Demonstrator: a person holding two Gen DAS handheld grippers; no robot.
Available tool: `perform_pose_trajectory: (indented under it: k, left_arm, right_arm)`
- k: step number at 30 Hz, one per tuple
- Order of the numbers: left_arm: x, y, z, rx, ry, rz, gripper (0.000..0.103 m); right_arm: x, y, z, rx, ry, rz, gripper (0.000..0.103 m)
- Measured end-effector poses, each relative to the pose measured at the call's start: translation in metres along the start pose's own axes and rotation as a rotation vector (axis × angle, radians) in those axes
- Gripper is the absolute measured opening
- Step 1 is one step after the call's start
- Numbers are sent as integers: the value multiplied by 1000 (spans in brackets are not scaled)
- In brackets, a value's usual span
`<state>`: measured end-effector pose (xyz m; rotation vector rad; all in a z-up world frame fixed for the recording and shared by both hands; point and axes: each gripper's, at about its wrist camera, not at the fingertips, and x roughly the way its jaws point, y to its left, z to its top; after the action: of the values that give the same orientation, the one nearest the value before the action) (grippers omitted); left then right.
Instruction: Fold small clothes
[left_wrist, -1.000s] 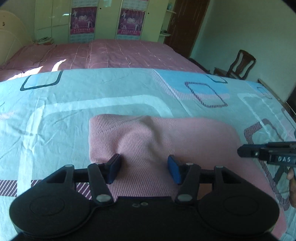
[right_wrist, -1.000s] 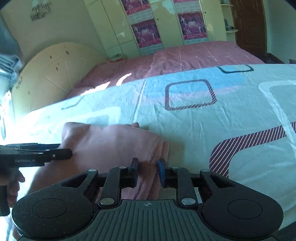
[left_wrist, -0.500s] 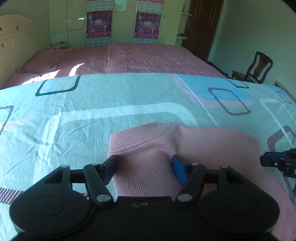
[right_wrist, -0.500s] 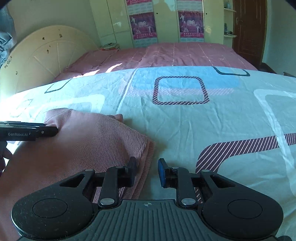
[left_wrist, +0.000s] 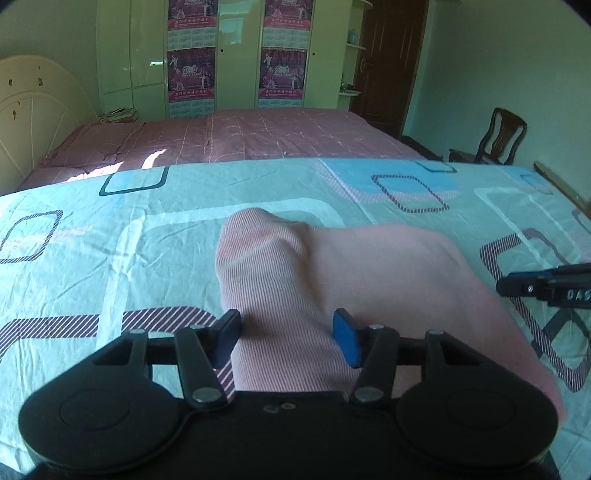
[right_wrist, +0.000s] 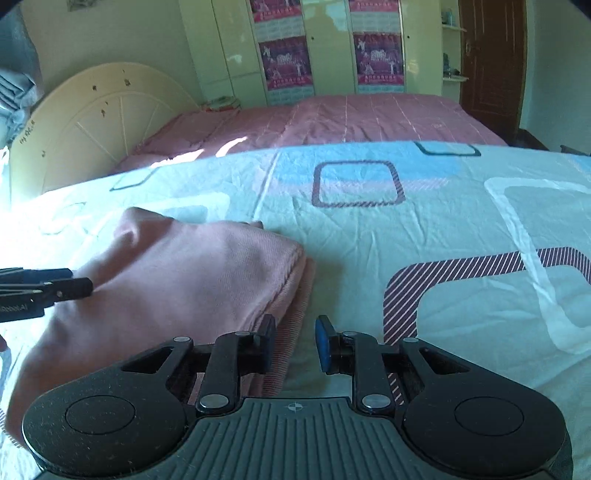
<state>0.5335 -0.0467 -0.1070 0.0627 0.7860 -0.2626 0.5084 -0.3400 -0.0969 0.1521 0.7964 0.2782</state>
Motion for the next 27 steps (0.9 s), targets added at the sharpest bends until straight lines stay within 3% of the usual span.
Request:
perform_pose_trajectory:
  k: [2, 4, 7, 10, 13, 18, 24, 27]
  left_arm:
    - [5, -5, -10, 17, 35, 11, 55]
    - [4, -6, -14, 4, 29, 19, 57]
    - [-12, -5, -17, -17, 26, 12, 56]
    - [-31, -7, -34, -17, 22, -1, 55]
    - [-46, -10, -49, -24, 7, 0, 55]
    - [-53, -15, -58, -38, 12, 0, 56]
    - [-71, -12, -73, -58, 15, -22, 55]
    - [-77, -8, -91, -69, 60, -33, 55]
  right_arm:
    - [0, 12, -8, -42, 33, 25, 24]
    - [14, 19, -20, -79, 117, -27, 24]
    - [6, 19, -22, -18, 111, -33, 24]
    - [-22, 29, -25, -27, 49, -13, 24]
    - [-43, 42, -39, -62, 43, 17, 24]
    - [-29, 49, -72, -118, 162, -50, 24]
    - [-45, 41, -73, -59, 115, -33, 24]
    - [-60, 43, -78, -54, 88, -5, 24]
